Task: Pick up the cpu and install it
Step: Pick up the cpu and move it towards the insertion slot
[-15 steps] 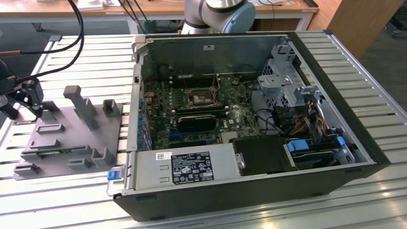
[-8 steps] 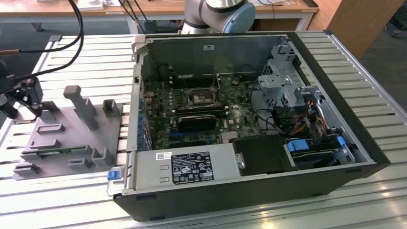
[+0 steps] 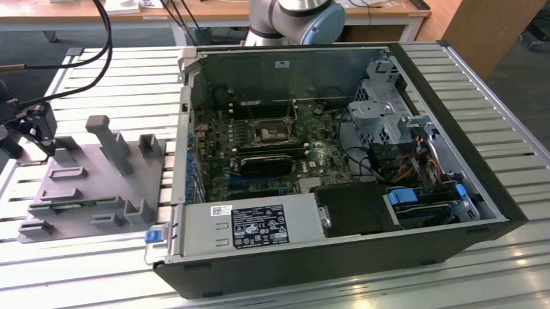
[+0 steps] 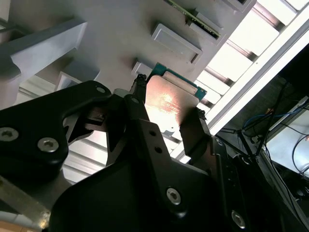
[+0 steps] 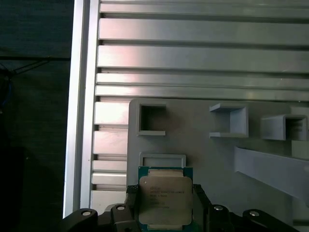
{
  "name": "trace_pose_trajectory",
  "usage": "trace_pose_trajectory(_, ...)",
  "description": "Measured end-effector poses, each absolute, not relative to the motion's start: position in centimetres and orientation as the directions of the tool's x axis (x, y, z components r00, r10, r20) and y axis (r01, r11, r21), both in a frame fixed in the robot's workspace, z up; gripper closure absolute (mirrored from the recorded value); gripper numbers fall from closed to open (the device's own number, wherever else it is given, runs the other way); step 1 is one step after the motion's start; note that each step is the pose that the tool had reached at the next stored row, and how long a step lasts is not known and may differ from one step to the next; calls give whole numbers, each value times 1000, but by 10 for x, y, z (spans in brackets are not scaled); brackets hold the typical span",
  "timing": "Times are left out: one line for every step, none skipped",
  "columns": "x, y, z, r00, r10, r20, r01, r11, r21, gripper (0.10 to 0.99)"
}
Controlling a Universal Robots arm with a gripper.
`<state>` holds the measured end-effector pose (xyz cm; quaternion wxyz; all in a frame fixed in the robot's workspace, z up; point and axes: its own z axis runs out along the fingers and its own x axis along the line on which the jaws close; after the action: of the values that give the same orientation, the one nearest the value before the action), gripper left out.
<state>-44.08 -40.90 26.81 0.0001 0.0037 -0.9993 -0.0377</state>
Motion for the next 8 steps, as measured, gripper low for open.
trace_pose_trajectory(-441, -409, 269, -1000, -7, 0, -7, 997, 75, 553)
trace_pose_trajectory(-441, -409, 269, -1000, -7, 0, -7, 997, 75, 553)
trace_pose_trajectory(-441, -409, 269, -1000, -7, 0, -7, 997, 75, 553)
trace_pose_trajectory(-441, -409, 270, -1000, -7, 0, -7, 997, 75, 553)
trace_pose_trajectory(-441, -409, 271, -1000, -7, 0, -7, 997, 75, 553)
trace_pose_trajectory(-441, -409, 271, -1000, -7, 0, -7, 997, 75, 553)
trace_pose_trajectory(-441, -409, 271, -1000, -7, 0, -7, 997, 75, 553)
trace_pose_trajectory(-441, -409, 272, -1000, -7, 0, -7, 997, 75, 553)
